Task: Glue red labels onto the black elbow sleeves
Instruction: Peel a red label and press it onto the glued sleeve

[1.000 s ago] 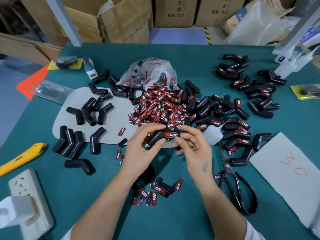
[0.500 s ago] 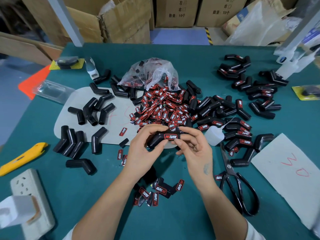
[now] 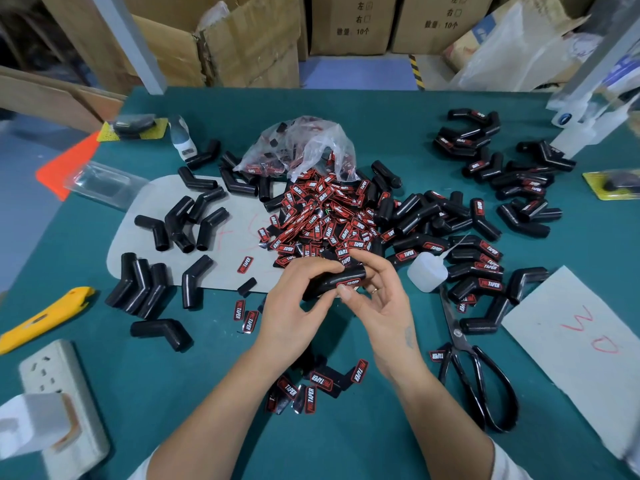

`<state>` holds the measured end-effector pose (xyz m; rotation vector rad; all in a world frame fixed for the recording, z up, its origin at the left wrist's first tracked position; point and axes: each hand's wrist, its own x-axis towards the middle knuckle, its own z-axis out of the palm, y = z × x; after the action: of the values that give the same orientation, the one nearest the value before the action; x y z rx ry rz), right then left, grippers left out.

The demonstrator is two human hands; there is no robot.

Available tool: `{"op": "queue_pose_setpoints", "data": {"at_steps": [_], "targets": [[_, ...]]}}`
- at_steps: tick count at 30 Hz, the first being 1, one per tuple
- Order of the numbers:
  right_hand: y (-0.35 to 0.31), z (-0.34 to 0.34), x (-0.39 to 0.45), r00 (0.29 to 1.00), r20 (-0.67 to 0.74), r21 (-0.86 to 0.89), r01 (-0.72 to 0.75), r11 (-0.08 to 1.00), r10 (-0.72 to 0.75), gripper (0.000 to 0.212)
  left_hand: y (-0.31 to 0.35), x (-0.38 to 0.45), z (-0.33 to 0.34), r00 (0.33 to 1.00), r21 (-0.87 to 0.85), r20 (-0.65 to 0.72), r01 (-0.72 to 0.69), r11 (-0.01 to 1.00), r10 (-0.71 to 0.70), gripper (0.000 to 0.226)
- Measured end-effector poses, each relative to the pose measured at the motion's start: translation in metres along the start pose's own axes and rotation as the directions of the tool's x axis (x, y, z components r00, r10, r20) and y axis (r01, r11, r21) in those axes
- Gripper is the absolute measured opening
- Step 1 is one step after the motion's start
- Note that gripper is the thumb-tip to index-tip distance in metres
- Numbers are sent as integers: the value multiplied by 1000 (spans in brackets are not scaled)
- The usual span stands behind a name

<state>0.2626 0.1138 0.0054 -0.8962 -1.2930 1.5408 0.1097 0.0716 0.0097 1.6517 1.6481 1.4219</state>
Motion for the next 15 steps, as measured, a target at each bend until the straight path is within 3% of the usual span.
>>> {"op": "queue_pose_setpoints", "data": {"at_steps": [15], "targets": [[9, -7, 3, 1000, -7, 38, -14, 999, 15, 47, 0, 2, 2, 998, -107, -7, 69, 992, -70, 41]]}}
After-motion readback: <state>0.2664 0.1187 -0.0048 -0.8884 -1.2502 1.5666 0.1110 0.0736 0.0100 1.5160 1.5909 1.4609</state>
